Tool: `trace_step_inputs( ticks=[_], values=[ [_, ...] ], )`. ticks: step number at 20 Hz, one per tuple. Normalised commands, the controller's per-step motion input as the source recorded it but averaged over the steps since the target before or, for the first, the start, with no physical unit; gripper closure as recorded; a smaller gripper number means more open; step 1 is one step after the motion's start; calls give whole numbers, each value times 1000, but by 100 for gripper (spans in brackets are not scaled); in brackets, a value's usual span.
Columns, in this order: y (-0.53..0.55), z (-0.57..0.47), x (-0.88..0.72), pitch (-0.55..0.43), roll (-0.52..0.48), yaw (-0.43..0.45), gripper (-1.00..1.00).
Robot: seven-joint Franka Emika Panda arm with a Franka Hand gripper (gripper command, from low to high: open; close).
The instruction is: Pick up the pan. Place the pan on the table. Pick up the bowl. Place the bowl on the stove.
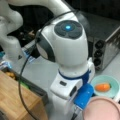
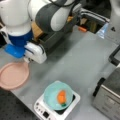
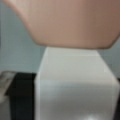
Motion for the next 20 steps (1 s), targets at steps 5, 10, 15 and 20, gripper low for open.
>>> trace_step_inputs(
  ticks=[5, 10, 15, 20],
  values=[
    [-19, -30, 84, 49, -162, 76, 100],
    [-23, -111, 30, 43, -136, 60, 100],
    [-26, -121, 4, 15, -143, 42, 100],
    [-21, -83, -10, -37, -172, 34, 100]
  ],
)
